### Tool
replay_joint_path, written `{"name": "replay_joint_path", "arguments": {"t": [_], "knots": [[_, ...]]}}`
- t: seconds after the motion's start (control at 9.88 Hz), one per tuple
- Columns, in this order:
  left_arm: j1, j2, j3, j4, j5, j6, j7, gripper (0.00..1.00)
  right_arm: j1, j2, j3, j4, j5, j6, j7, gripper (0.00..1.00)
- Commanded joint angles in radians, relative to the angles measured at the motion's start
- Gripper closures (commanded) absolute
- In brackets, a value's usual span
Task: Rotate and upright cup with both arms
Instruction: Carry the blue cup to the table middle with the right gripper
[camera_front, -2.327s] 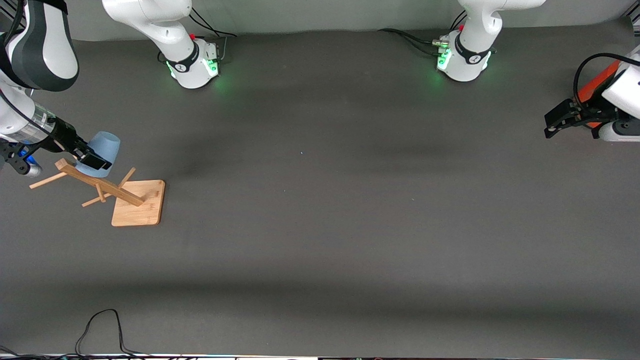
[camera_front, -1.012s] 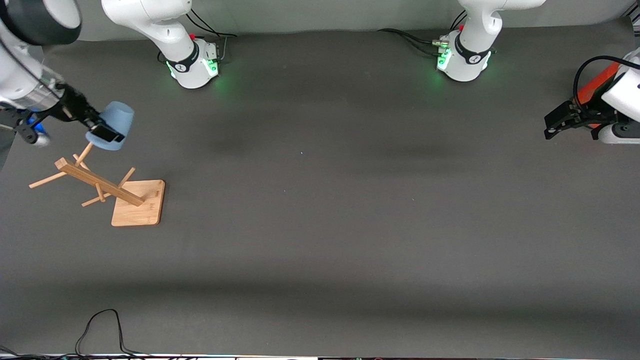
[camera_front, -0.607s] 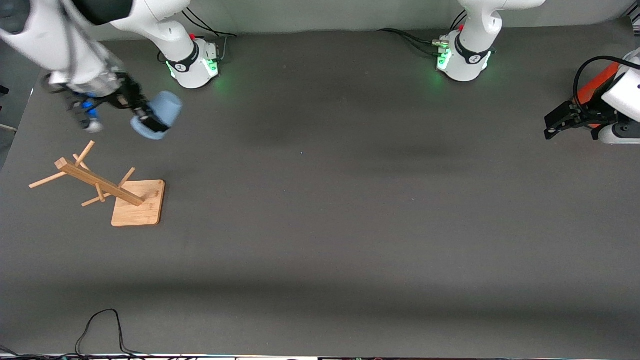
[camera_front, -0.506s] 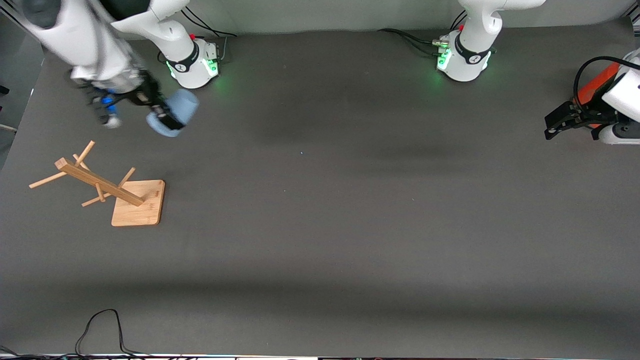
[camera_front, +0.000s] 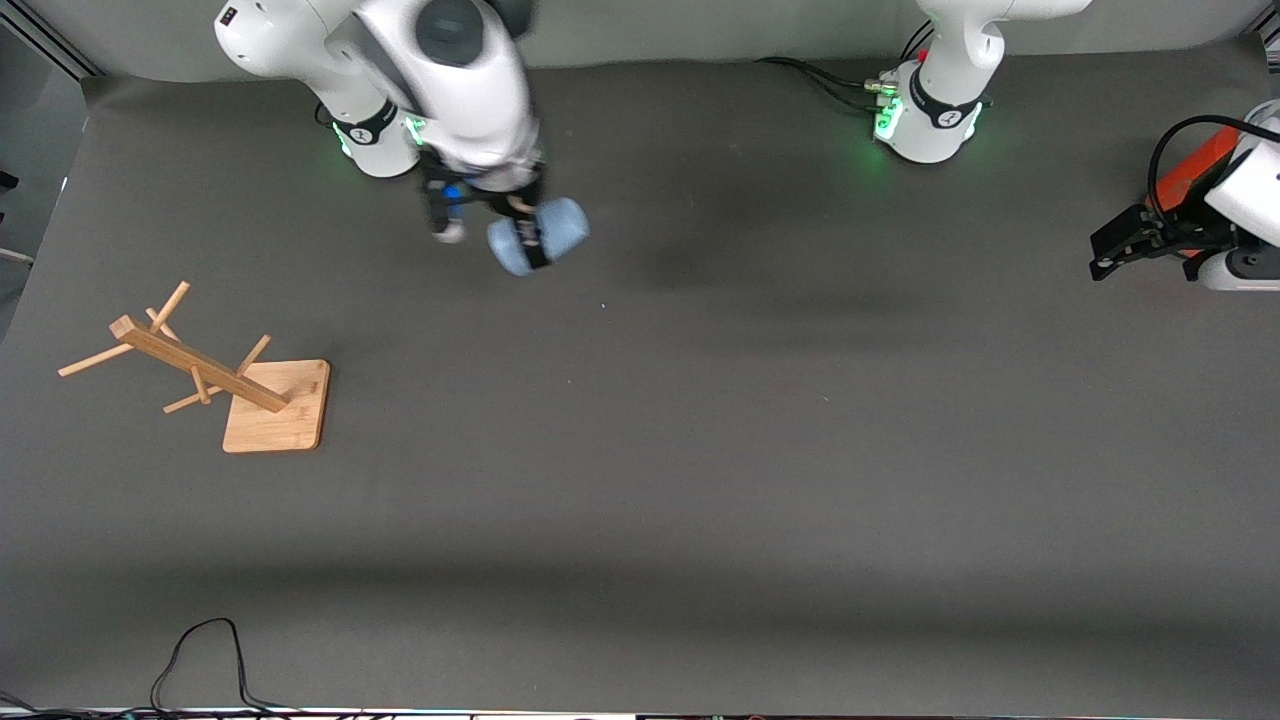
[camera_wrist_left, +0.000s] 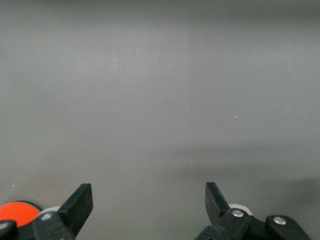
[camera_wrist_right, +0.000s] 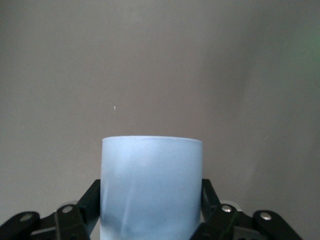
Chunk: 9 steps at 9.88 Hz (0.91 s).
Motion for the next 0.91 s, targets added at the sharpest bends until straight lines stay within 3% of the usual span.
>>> {"name": "replay_joint_path", "arguments": {"t": [0.0, 0.51, 0.81], "knots": [[0.003, 0.006, -0.002, 0.020, -0.001, -0.024, 0.002, 0.00, 0.062, 0.249, -0.016, 0.227, 0.004, -0.018, 0.182, 0.45], [0.002, 0.006, -0.004, 0.022, -0.002, -0.024, 0.001, 0.00, 0.123, 0.566, -0.015, 0.419, 0.003, 0.029, 0.408, 0.45], [0.000, 0.004, -0.005, 0.023, -0.004, -0.024, -0.001, 0.00, 0.126, 0.679, -0.015, 0.507, 0.001, 0.031, 0.485, 0.45]]}}
